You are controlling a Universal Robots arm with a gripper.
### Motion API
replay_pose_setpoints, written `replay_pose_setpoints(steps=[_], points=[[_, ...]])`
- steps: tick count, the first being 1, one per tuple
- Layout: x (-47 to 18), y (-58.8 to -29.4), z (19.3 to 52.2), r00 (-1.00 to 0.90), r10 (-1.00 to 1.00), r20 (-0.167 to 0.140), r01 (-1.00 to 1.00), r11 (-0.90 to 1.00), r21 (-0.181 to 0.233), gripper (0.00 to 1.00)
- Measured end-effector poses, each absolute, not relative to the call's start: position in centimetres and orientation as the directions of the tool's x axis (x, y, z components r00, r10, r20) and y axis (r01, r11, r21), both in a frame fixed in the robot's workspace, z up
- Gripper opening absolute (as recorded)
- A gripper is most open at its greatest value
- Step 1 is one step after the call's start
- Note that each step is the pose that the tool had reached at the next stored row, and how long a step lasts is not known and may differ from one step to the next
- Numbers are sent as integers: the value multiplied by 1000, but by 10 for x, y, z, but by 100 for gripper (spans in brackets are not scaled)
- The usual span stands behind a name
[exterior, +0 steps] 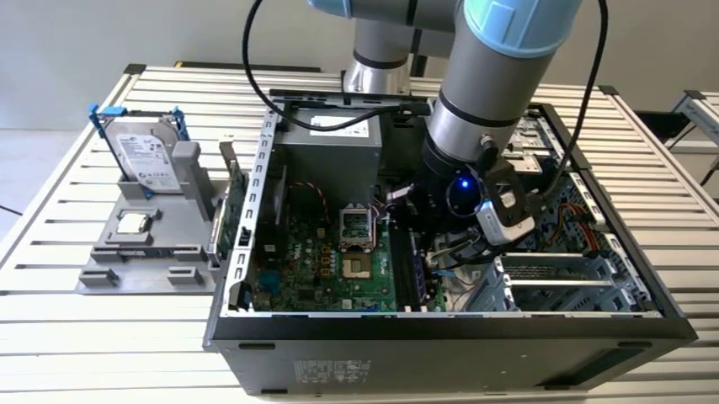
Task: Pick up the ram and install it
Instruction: 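Insert the ram into the slot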
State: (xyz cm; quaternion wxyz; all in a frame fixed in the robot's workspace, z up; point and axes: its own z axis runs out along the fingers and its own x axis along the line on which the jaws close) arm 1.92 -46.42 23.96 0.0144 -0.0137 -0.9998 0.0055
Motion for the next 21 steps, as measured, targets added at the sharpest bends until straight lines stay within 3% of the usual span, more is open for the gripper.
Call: replay_pose_setpoints(steps=[21], points=[[19, -464, 241, -1000, 2, 29, 1, 1000, -11, 0]])
